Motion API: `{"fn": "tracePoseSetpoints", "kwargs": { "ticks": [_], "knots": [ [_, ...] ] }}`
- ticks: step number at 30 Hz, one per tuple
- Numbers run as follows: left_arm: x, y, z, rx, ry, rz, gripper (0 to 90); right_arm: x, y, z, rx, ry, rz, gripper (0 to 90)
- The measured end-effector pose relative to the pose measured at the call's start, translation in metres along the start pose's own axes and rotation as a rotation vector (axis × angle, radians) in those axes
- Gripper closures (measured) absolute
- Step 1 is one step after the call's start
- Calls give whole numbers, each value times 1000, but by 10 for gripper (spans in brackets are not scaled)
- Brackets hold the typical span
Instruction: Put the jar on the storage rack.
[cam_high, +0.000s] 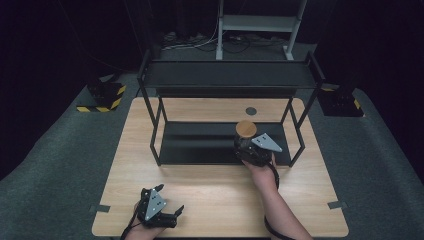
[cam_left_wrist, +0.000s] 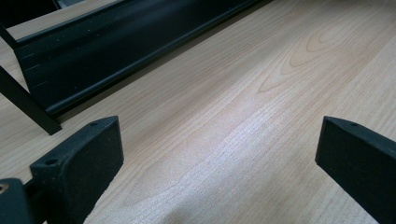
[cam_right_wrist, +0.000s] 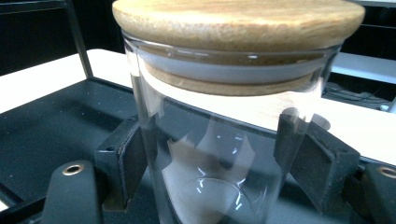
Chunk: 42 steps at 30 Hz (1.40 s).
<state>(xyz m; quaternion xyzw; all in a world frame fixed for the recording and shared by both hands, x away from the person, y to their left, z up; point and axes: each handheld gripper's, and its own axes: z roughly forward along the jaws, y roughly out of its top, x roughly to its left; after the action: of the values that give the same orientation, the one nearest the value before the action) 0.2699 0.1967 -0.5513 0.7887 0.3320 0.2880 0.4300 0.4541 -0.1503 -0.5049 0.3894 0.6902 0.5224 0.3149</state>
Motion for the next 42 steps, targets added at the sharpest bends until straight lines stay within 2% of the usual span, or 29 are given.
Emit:
{"fn": "tracePoseSetpoints", "kwargs": {
  "ticks": [20,42],
  "knots": [
    [1,0,0,-6,-2,-6,13,-3,0,16,12,-12,3,256],
    [1,0,-1,-8,-2,-7,13,-3,-3,26,31,-18,16,256]
  ]
}}
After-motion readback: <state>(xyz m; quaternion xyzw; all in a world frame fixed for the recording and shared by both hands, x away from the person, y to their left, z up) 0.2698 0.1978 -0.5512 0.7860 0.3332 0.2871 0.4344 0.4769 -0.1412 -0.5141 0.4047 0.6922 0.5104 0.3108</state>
